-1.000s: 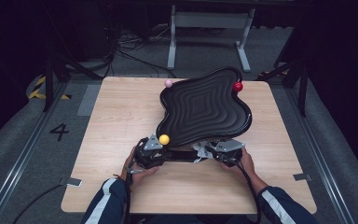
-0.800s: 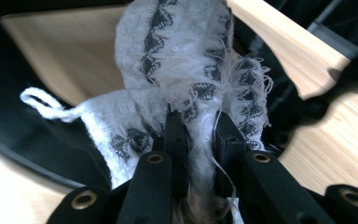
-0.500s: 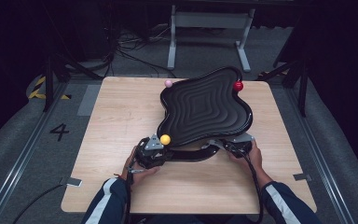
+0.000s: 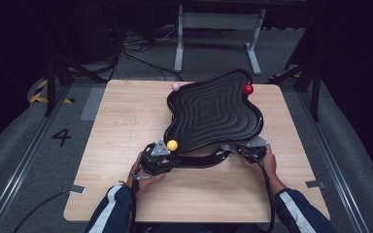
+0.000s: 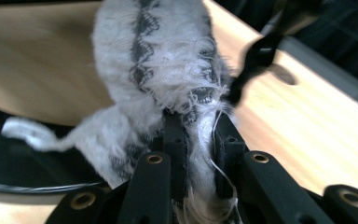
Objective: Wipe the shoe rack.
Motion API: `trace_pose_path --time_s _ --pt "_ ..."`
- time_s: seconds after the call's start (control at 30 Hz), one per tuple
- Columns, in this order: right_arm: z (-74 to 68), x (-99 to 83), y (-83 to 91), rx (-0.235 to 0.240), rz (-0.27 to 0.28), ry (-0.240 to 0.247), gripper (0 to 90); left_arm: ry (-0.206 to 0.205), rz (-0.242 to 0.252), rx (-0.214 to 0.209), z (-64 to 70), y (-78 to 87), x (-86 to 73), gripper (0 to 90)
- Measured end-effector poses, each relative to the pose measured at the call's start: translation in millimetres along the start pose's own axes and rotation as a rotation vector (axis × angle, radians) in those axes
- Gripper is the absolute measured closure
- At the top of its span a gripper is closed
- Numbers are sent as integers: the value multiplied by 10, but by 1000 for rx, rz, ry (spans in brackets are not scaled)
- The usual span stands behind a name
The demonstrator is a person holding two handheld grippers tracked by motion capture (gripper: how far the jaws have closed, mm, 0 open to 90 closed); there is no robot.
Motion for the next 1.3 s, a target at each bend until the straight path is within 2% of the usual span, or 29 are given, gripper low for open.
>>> trace_pose_path --time_s 0.07,0.13,0.23,0.37,0.5,0.53,0.6,0.63,0.7,0.77,0.83,0.9,1.0,1.03,1.13,1.2,1.3 --pt "-60 -4 -11 25 -5 4 790 -2 -1 -6 8 2 1 725" --pt "-156 12 -22 71 -10 18 790 -3 0 -12 21 1 4 725" --pt "-266 11 -21 107 -22 34 788 -6 -3 -20 33 3 4 724" --pt "-410 26 0 163 -10 22 792 5 5 -35 58 1 9 721" --pt "-614 72 26 186 -11 75 794 -3 5 -46 100 -5 19 721" --pt "-673 76 42 199 -17 58 794 -4 9 -48 113 -10 23 721" --pt "-784 97 56 209 -30 75 794 4 11 -50 143 -20 31 721" --pt "-784 97 56 209 -30 75 794 4 11 -50 143 -20 31 720" --pt "-936 137 57 244 -17 74 793 -6 10 -54 166 -28 39 721" --pt "-965 144 58 245 -17 73 794 -8 12 -59 186 -36 45 720" --pt "-1096 172 59 267 -19 76 794 -13 13 -58 203 -42 51 721" --pt "-1164 188 54 269 -18 72 794 -10 16 -57 208 -44 50 721" --pt "-1209 205 47 263 -21 71 794 4 16 -59 213 -41 45 720" --pt "-1257 222 43 269 -29 44 794 14 22 -57 218 -44 45 719" --pt "-1312 246 31 261 -24 67 794 8 16 -54 229 -38 42 721" --pt "-1378 266 23 279 -22 58 794 5 22 -58 244 -41 46 719" --pt "-1465 279 30 290 -20 72 795 7 16 -62 262 -34 43 720"
Point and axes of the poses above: each handheld gripper's, and its own axes: y roughly backward along the jaws, x roughly out of its top, z roughly to its right, the point moved 7 cm from there along -y, roughly forward along the jaws, and after that the axes turned 8 degrees about -y, right-handed, at the moved point
